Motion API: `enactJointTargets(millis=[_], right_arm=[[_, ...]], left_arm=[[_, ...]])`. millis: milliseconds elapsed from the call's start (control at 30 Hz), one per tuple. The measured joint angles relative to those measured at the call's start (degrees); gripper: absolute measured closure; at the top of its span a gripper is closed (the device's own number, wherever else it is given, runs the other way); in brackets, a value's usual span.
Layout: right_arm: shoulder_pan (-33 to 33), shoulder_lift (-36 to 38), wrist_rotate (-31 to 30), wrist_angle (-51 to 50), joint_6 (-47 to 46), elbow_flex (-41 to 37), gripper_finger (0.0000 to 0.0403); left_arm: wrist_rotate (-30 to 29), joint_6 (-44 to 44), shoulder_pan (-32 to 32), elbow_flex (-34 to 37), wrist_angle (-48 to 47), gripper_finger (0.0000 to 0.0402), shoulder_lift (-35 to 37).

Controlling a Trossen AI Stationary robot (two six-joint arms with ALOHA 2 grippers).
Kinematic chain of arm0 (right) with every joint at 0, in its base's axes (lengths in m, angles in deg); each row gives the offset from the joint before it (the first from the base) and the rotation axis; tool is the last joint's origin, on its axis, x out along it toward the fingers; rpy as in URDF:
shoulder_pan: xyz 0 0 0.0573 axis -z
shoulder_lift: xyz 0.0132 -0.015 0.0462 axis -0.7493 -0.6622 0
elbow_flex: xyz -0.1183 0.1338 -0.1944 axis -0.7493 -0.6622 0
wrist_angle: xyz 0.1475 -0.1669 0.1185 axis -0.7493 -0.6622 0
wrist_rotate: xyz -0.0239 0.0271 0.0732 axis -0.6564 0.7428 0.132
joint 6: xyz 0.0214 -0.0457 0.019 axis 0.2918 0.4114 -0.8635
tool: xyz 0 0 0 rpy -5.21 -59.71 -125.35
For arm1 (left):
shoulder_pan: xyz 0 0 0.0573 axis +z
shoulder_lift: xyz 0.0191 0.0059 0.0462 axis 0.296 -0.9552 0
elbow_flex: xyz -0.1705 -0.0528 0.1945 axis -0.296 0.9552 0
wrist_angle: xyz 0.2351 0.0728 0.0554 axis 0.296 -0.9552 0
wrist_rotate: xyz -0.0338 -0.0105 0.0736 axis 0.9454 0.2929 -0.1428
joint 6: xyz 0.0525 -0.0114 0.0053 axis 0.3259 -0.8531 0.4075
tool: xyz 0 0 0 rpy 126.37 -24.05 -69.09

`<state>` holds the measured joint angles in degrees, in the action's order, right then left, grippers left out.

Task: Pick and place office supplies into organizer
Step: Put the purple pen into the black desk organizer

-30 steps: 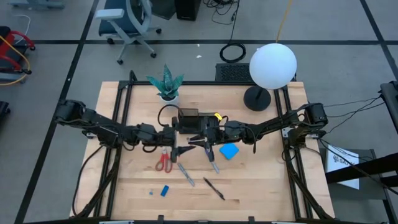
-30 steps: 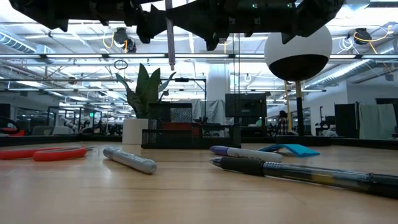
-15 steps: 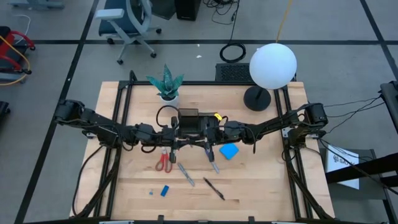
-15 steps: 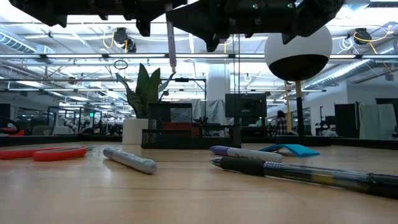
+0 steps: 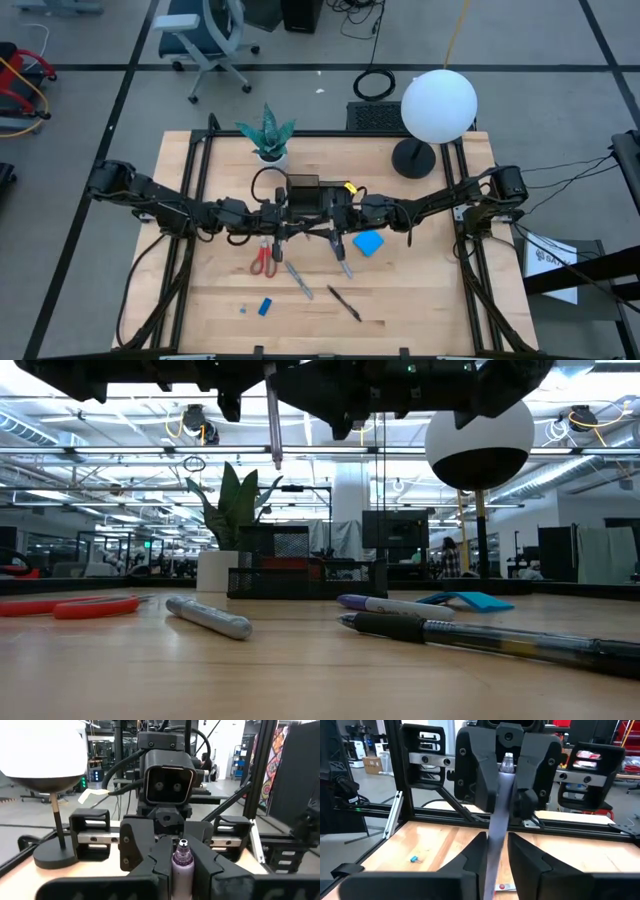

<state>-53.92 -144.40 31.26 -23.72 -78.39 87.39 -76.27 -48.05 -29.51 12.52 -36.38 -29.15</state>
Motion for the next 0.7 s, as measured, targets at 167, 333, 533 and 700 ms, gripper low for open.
enactJointTargets(millis=[167,333,533,700], right_arm=[[-0.03,4.67,-0.02,-7.67,0.58,-0.02,0.0317],[-2.05,10.14,-0.11,-15.51,5.52,-0.02,0.0315],[-9.35,11.8,-5.51,-16.01,28.51,-0.02,0.0315],[-16.37,10.97,-21.9,-14.94,56.24,0.0,0.0314]], left_arm=[[0.04,-2.04,-0.64,0.0,-2.39,0.0366,3.26],[0.03,-8.14,-1.46,0.0,-4.8,0.0366,6.67],[0.05,-16.07,-2.05,0.0,-4.8,0.0366,7.36],[0.08,-23.86,-1.84,0.0,-4.8,0.0366,7.36]])
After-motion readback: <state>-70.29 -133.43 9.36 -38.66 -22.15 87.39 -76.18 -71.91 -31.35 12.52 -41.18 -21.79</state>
